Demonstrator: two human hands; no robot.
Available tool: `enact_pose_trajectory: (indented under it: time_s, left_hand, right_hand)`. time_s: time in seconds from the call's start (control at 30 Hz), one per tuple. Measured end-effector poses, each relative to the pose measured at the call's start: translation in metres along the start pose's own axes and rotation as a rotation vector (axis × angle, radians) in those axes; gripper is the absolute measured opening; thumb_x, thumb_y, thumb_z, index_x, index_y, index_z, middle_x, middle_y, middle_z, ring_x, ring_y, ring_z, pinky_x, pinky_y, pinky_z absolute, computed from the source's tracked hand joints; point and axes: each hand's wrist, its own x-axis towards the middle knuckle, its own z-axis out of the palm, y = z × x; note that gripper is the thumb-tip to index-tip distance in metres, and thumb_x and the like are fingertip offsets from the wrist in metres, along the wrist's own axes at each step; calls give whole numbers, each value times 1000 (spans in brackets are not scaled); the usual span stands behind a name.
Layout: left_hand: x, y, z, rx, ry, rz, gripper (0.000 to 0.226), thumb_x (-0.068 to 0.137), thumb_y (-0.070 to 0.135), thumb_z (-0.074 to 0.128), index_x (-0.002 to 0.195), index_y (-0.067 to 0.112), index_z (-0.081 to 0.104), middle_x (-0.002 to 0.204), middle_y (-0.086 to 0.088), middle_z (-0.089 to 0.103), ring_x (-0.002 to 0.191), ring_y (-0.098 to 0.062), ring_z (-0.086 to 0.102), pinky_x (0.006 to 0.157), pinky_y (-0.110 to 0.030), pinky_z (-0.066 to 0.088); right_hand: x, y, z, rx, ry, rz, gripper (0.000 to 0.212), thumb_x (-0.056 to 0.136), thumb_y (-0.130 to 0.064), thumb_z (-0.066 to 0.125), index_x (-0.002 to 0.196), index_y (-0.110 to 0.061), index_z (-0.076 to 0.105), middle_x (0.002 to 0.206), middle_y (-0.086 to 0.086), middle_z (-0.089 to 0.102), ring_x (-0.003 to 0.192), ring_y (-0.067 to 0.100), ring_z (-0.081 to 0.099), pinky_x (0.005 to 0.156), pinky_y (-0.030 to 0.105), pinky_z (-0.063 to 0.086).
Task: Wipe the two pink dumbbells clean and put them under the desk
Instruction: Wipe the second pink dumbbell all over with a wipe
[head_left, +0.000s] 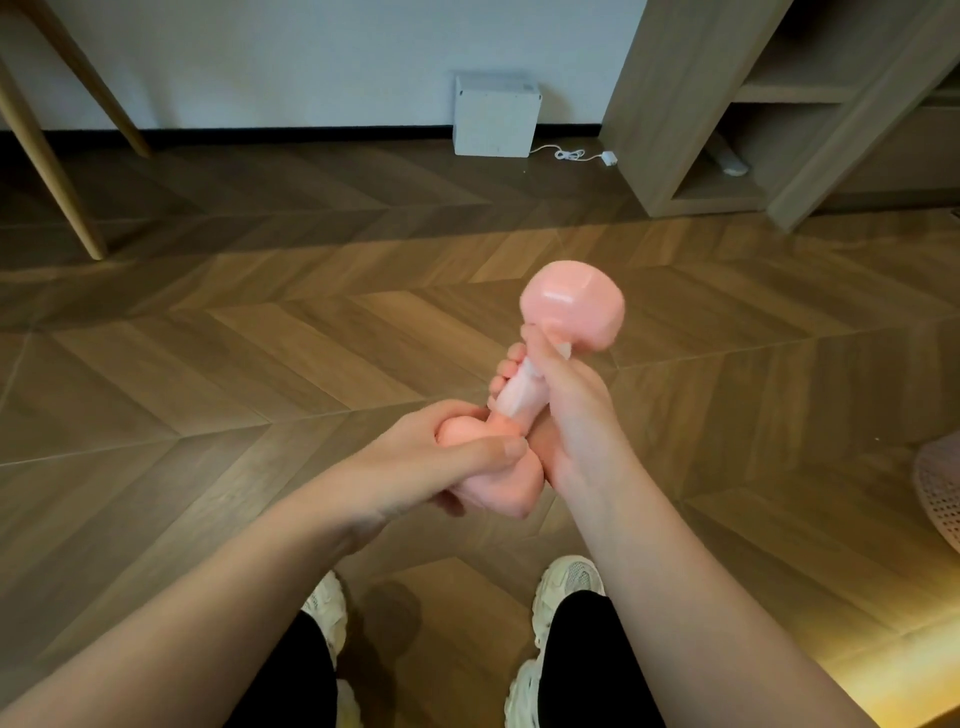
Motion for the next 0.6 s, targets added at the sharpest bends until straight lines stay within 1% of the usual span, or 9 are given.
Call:
enact_pose_trajectory:
  time_s: [0.07,0.1,0.17,0.23,0.3,0.37,0.43,0.5,0.6]
  left_hand:
    - [-1,1,2,-40,5,10,64,48,55,73,103,21,69,92,-4,73,76,-15,68,70,-37,56]
    - [-1,1,3,-52,29,21,62,48,53,72,101,19,69,88,-4,72,73,-16,67,68,-37,55]
    - [-2,1,5,-44,64,48,61,48,51,71,98,18,68,85,-4,70,70,-14,65,65,-36,53]
    - [-3,1,5,-22,73,80,60,47,49,71,98,16,67,86,-5,69,67,-11,62,59,-29,52]
    - [-3,0,5,-26,76,93,60,47,48,71,98,16,67,86,-6,69,66,-10,62,58,-25,51]
    - [-3,-1,5,-24,82,88,61,46,48,72,98,16,67,86,-6,70,67,-11,62,58,-25,51]
    - [-3,-3,5,-16,93,84,64,44,50,71,98,16,67,88,-6,70,67,-10,62,57,-24,50]
    - [-2,-3,6,-10,104,82,66,43,50,71,98,15,67,88,-7,70,65,-9,61,56,-23,49]
    - [2,-4,7,-30,132,69,67,43,50,70,98,13,67,85,-7,69,63,-12,61,55,-29,50]
  right_hand:
    - [-4,-2,1,33,-67,28,12,99,-18,57,101,-6,61,82,4,69,73,15,68,67,30,55]
    - [-6,-5,0,39,-102,45,17,101,-17,53,110,-4,59,91,7,73,82,18,72,71,32,57]
    - [-9,-12,-3,14,-167,77,26,104,-18,47,124,-3,51,106,14,74,97,23,73,79,37,58]
    - [-11,-17,-8,-49,-204,91,32,104,-20,47,129,-2,47,112,18,72,104,27,71,85,40,56]
    - [-11,-21,-13,-149,-211,89,31,103,-25,47,124,-2,50,114,19,71,106,29,70,88,41,56]
    - [-11,-25,-19,-275,-196,82,30,104,-27,45,117,-1,54,116,21,70,106,31,70,87,41,58]
    - [-11,-28,-25,-406,-182,79,37,104,-28,44,117,4,57,114,24,69,102,32,71,83,38,60]
    - [-13,-31,-30,-542,-149,64,42,104,-31,46,115,7,60,105,23,72,89,30,74,75,34,62]
    - [-17,-33,-34,-683,-97,35,39,103,-31,49,108,5,63,85,15,76,73,25,75,64,29,62]
